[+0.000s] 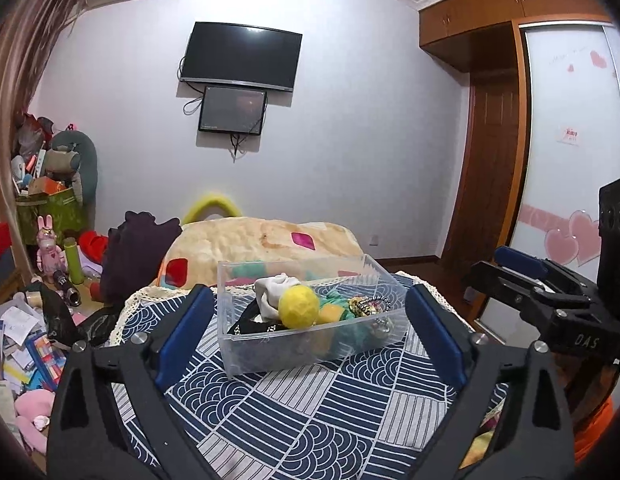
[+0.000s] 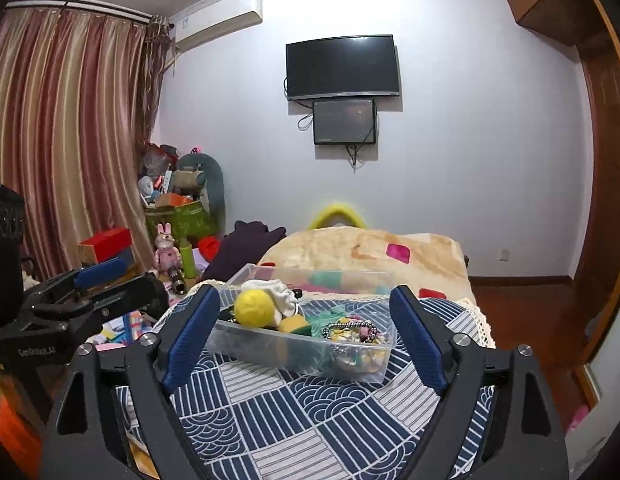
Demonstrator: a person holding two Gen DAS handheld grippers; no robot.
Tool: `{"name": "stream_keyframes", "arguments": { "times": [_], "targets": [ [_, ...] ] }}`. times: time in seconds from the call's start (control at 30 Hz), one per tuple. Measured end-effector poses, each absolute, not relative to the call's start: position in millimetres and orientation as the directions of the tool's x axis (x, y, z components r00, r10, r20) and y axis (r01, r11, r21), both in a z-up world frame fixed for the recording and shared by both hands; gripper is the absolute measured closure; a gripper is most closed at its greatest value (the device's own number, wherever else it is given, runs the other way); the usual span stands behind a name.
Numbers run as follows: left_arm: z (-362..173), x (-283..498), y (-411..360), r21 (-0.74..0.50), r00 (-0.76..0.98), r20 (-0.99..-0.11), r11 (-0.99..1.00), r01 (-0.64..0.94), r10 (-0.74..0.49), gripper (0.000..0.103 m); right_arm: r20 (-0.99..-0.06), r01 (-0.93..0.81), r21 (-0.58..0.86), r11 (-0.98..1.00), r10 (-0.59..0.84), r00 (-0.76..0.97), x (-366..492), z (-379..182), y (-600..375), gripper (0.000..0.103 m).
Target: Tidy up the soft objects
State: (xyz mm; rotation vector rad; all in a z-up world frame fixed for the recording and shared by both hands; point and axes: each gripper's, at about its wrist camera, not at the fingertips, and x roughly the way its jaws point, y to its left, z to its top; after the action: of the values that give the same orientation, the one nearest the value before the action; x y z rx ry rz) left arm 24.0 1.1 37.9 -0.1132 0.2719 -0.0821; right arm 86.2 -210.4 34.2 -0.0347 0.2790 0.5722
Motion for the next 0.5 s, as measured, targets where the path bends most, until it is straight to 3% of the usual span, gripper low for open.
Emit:
{"name": "stream_keyframes", "arguments": {
  "times": [0.2, 0.5],
  "targets": [
    [32.6, 22.6, -2.4, -0.113, 0.959, -0.27, 0.992, 0.062, -0.091, 0.001, -0.255, -0.519, 0.036, 0.854, 0.51, 0.821, 82.7, 27.8, -213.1, 0.003],
    [30.4, 20.9, -2.8, -0.099, 0.961, -0.264, 0.994, 0.052, -0.076, 0.0, -0.247, -0.519, 0.028, 0.854, 0.509, 0.825, 78.9, 27.9, -215.0, 0.0]
  ]
}}
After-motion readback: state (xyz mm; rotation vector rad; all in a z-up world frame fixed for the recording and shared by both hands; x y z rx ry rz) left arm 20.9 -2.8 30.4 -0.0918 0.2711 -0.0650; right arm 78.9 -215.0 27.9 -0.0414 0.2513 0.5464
